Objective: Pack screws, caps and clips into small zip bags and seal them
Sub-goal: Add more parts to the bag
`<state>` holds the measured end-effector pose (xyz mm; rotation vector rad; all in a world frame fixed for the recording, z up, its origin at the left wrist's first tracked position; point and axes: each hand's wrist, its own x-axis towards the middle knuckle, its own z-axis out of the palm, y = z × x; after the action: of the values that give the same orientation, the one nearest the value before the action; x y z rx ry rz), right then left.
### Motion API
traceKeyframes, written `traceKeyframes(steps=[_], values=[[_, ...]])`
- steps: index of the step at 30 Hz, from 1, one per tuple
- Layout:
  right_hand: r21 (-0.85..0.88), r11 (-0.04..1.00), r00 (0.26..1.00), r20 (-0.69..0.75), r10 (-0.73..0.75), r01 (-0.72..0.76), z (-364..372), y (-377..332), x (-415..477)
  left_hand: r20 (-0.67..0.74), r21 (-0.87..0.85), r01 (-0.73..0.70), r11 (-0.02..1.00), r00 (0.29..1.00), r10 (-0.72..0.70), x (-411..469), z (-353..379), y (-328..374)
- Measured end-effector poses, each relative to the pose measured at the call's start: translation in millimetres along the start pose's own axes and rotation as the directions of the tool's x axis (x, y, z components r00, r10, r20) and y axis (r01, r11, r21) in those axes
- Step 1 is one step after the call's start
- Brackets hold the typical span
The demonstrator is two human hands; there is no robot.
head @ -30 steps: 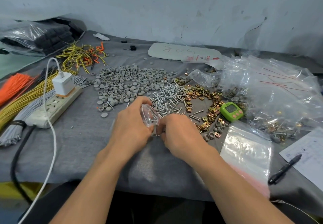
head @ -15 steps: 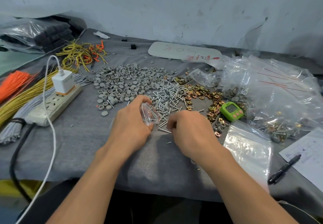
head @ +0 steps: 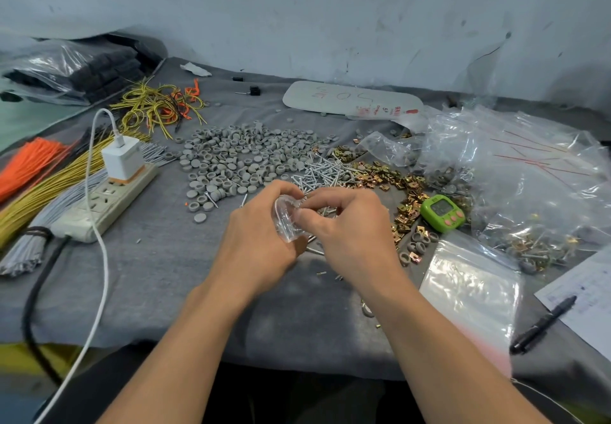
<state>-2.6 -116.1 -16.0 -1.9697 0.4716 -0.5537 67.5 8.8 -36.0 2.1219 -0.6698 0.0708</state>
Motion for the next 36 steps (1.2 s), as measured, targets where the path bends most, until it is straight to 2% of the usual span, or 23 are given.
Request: traceKeyframes(steps=[5,7,10,11,13,14,15,17,19,21,24,26,31,36], values=[[-0.214,0.977,0.988,0.151,0.021,0.012,10.3,3.7,7.1,0.004,-0.041,0.000,0.999,1.000,0.001,1.0,-2.1,-2.8],[-0.209,0.977,0.969,0.245,0.023,0.030,11.0,5.8,8.0,0.007,-0.027,-0.004,1.000,1.000,0.004,0.3,-1.8,-3.6],[-0.104,0.995,0.930,0.367,0.033,0.006,11.7,7.3,7.1,0.008,0.004,0.007,1.000,1.000,-0.007,-0.9,-1.7,-3.9],[-0.047,0.999,0.942,0.335,0.030,-0.015,10.8,6.6,6.8,0.003,0.013,0.013,1.000,1.000,-0.013,-0.8,-1.8,-4.5],[0.073,0.997,0.987,0.158,0.029,-0.041,3.7,4.6,7.0,-0.006,0.027,0.038,0.999,0.999,-0.038,-0.1,-2.3,-5.6],[0.075,0.997,0.997,0.072,0.026,-0.032,-2.5,4.6,7.7,-0.012,0.034,0.051,0.998,0.999,-0.051,0.4,-2.9,-6.1],[0.008,1.000,1.000,0.019,0.020,-0.020,-9.5,5.0,8.6,-0.016,0.041,0.059,0.997,0.998,-0.058,1.1,-3.0,-6.5],[-0.273,0.961,0.998,0.032,0.052,-0.042,-20.3,8.0,10.9,-0.020,0.054,0.064,0.997,0.998,-0.063,1.7,-3.1,-6.6],[-0.547,0.837,0.981,0.137,0.135,-0.039,-21.3,13.9,12.1,-0.016,0.064,0.069,0.996,0.998,-0.068,1.2,-3.5,-5.8],[-0.696,0.718,0.959,0.200,0.199,-0.004,-17.7,17.3,10.9,-0.007,0.069,0.069,0.995,0.998,-0.068,-0.3,-3.4,-5.4],[-0.786,0.613,0.954,0.242,0.178,0.085,-14.9,18.4,11.1,0.000,0.070,0.063,0.996,0.998,-0.063,-1.9,-3.6,-4.8],[-0.803,0.584,0.966,0.233,0.116,0.123,-15.4,19.9,10.8,0.005,0.076,0.058,0.995,0.998,-0.058,-2.6,-3.6,-3.5],[-0.779,0.620,0.977,0.194,0.088,0.099,-18.7,24.4,15.8,0.010,0.079,0.054,0.995,0.998,-0.055,-1.5,-1.0,-1.5],[-0.783,0.612,0.982,0.184,0.052,0.114,-15.4,25.4,16.7,0.016,0.098,0.049,0.994,0.999,-0.051,-0.9,2.3,-1.1]])
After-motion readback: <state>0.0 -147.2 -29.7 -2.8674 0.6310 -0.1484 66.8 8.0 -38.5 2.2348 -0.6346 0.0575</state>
